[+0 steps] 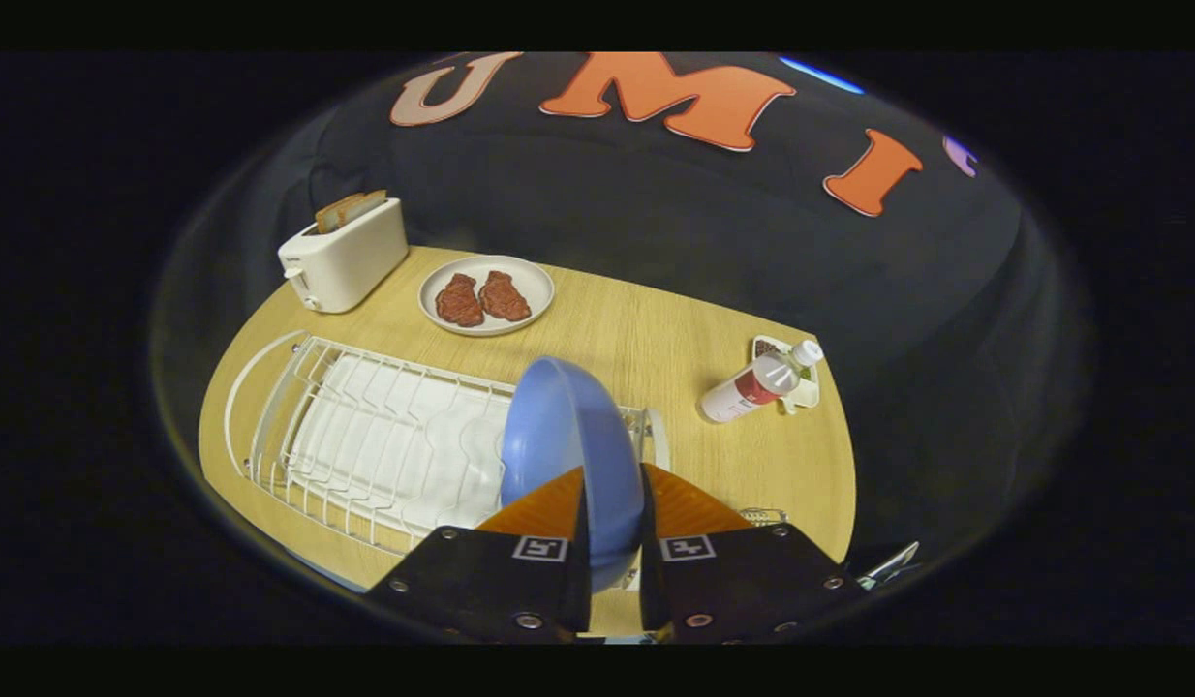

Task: Take the plate from the dish rack, then take the spoon from the basket and place it into the plate.

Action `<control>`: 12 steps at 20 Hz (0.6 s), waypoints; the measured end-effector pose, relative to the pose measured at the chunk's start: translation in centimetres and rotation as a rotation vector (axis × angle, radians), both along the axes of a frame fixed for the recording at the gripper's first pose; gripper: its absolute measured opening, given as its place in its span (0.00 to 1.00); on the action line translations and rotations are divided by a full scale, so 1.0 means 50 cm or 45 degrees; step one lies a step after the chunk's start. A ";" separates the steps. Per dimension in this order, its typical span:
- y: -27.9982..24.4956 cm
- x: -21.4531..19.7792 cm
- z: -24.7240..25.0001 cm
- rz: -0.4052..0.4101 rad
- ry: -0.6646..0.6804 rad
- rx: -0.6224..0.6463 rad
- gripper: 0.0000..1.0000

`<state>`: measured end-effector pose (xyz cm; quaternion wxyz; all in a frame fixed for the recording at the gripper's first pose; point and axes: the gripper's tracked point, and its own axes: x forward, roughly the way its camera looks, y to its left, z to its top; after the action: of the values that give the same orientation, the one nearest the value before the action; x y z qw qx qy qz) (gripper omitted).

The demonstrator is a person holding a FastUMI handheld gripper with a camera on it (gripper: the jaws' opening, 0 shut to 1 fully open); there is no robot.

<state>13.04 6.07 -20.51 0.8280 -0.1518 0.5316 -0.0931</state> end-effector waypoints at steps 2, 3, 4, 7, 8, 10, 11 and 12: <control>0.000 0.000 0.002 0.010 -0.002 -0.010 0.20; 0.001 0.001 0.005 0.011 -0.007 -0.011 0.20; 0.003 0.006 0.007 0.008 -0.016 -0.016 0.20; -0.005 0.014 0.007 -0.025 -0.023 -0.037 0.20; -0.007 0.017 0.008 -0.031 -0.022 -0.038 0.20; -0.013 0.024 0.014 -0.048 -0.031 -0.052 0.20; -0.016 0.030 0.022 -0.053 -0.047 -0.055 0.20; -0.014 0.035 0.030 -0.057 -0.058 -0.042 0.20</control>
<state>14.78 5.38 -19.02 0.8350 -0.1514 0.5143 -0.1237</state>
